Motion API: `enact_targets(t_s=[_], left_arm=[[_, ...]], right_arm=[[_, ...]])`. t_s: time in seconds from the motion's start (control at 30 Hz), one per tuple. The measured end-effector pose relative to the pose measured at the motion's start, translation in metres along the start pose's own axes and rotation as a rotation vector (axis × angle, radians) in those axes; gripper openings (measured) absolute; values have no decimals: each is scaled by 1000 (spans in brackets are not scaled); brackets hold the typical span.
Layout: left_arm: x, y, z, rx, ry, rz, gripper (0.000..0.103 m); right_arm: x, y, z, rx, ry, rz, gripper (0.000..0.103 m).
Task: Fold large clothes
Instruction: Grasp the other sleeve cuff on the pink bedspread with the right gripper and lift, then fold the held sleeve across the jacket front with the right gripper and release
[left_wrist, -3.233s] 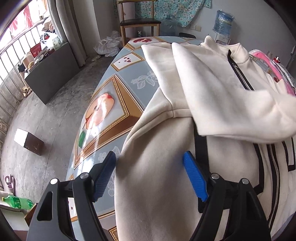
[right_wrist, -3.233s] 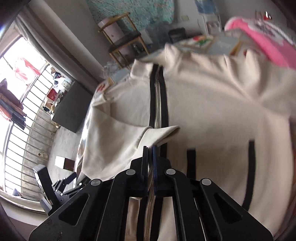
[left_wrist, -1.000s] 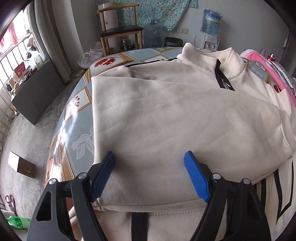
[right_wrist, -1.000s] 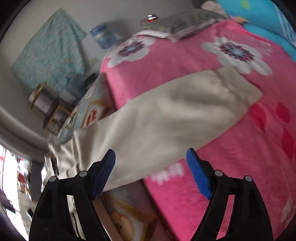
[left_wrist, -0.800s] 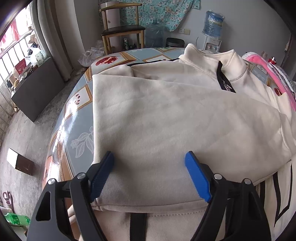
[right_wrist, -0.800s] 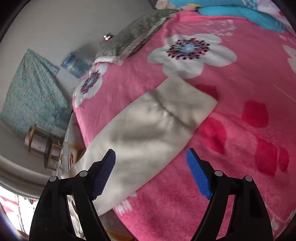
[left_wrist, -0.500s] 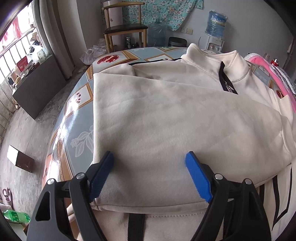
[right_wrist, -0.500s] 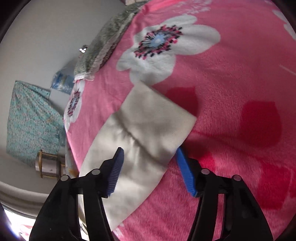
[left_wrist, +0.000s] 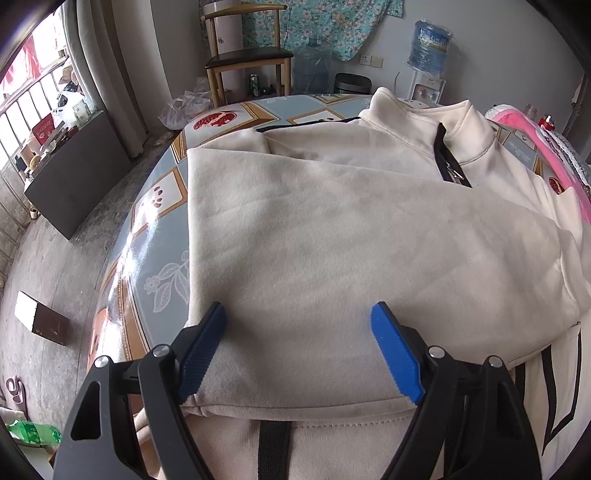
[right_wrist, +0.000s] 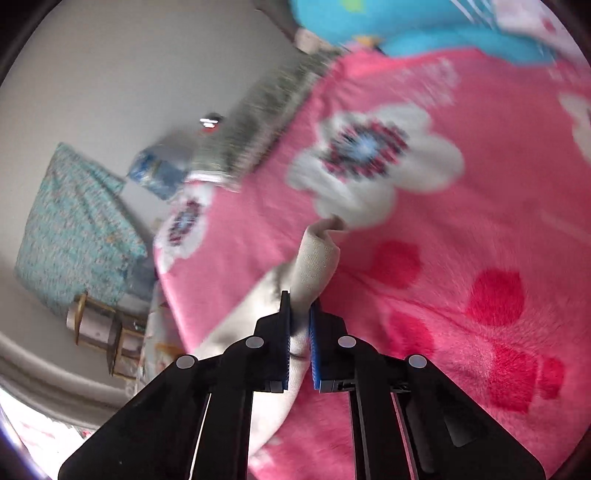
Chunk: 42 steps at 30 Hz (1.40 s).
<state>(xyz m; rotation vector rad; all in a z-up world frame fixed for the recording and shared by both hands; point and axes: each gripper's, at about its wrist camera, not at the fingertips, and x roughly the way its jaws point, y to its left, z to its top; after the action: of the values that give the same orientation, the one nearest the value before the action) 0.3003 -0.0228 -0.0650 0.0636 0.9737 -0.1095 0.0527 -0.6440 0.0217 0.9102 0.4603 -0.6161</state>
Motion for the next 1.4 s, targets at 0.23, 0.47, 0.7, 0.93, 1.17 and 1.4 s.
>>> enact_targets(t_s=[0.23,0.47,0.7,0.93,1.17,1.4], left_arm=[[6,-1,2,12,19,18,79],[-8,9,3,-29,-6,-26,80],[-52,50,-13,-68,-61,-41,80],[-80,88,-38,-121,-69,-80,79],[-89,91,-49,-98,-96,-167,79],[-72,65,-17,-103,-104,-338,69]], right_arm=[[-91,147,-22,-357,-110,187,8],[-114,267,-95,-593,-40,402,8],[-68,361,-207,-771,153,542,8],[27,390,-364,-916,472,527,14],[77,345,-427,-784,792,484,43],[32,268,-322,-704,556,424,59]])
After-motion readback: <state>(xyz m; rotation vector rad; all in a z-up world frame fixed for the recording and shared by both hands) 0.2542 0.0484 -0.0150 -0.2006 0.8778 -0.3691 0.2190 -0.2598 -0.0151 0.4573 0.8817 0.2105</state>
